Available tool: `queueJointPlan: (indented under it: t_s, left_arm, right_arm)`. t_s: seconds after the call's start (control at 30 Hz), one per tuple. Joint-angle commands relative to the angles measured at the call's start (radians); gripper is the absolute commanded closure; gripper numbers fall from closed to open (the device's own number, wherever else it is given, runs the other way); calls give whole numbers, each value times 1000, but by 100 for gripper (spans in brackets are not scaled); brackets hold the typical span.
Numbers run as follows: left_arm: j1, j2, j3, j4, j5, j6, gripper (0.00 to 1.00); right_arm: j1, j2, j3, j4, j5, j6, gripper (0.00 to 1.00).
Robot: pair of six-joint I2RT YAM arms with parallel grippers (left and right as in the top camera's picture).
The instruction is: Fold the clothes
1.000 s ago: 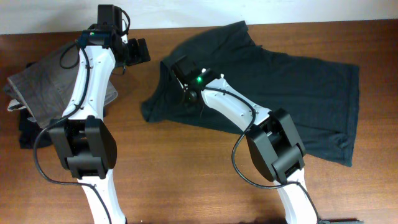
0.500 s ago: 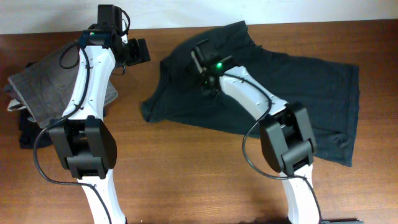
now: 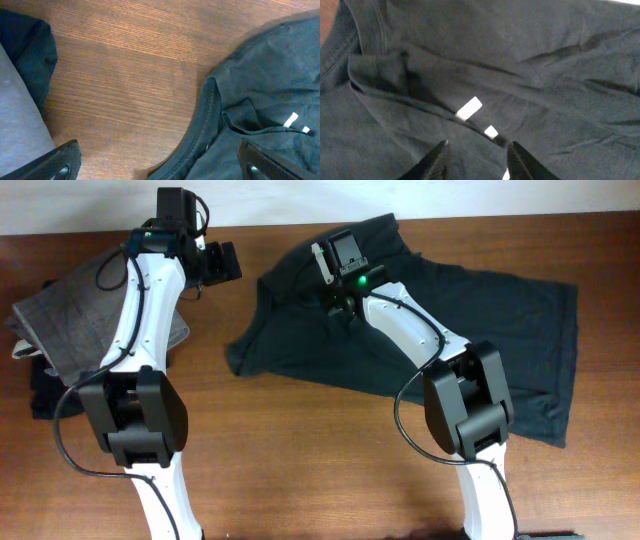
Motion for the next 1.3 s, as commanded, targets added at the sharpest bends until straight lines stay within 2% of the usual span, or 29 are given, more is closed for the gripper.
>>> queueJointPlan:
  t_s: [0.0,0.13,0.3,0.4,0.53,0.7,0.8,0.97,1.27]
  left_arm:
    - [4,-6,6,2,-10,1,1]
    - [4,-6,6,2,-10,2,1]
    - [4,-6,6,2,-10,1,1]
    - [4,-6,6,2,-10,1,1]
    - [4,-6,6,2,-10,1,1]
    - [4,-6,6,2,-10,2,1]
    - [4,-6,6,2,-10,2,1]
    - [4,-6,6,2,-10,1,1]
    - [4,-6,6,2,-10,1,1]
  right_arm:
    - [-35,0,52,-26,-3,6,51]
    - [-80,-57,163,-267,-5,5,46]
    - [-143,-118,315,-636,-4,-53,46]
    - [-185,-137,343,-802,-8,-98,46]
    - [-234,-128,318,-951,-66,-189,53]
    - [-271,-128,199,-974,-241,-319,61]
    - [-269,-128,113,-966,-320,-390,60]
    - [-254,-128,-38,-870,-317,-400,54]
    - [-249,-128,-227,-658,-251,-425,52]
